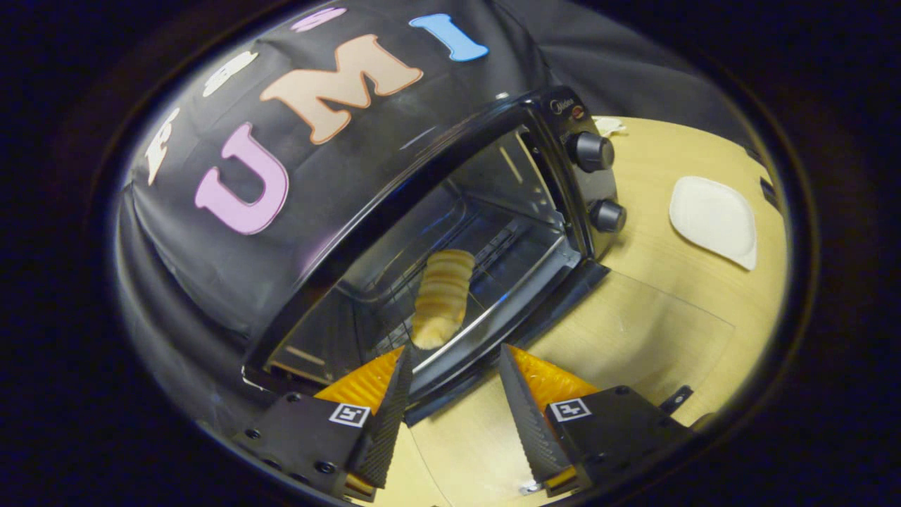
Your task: Open the toaster oven, put the food inside, and close the toaster oven door.
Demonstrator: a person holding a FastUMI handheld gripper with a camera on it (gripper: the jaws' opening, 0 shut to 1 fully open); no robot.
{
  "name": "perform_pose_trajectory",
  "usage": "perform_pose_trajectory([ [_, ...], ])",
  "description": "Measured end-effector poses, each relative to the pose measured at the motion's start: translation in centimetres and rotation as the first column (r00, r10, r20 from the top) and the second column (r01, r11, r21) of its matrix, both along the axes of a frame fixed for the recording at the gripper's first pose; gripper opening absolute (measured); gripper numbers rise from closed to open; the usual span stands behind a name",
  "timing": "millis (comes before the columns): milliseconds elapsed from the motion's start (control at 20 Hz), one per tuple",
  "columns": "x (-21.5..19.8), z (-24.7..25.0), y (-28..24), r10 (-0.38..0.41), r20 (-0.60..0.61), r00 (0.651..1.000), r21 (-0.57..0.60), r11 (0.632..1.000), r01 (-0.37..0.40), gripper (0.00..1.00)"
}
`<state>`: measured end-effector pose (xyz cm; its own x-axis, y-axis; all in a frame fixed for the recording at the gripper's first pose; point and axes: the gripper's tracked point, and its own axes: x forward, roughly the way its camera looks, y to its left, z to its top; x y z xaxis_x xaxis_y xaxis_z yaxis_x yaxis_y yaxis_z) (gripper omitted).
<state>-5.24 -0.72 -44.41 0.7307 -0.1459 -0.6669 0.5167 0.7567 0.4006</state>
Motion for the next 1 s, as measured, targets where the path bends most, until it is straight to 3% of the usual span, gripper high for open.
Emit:
perform_pose_trajectory([
  [300, -5.9, 0.6, 0.3, 0.170, -0.097, 0.981, -0.114, 0.977, -0.181, 0.77],
  [650, -13.7, -0.5, -0.7, 0.342, -0.263, 0.902, -0.234, 0.884, -0.403, 0.77],
  [1000, -17.1, -2.8, -0.2, 0.418, -0.355, 0.836, -0.238, 0.825, -0.513, 0.78],
])
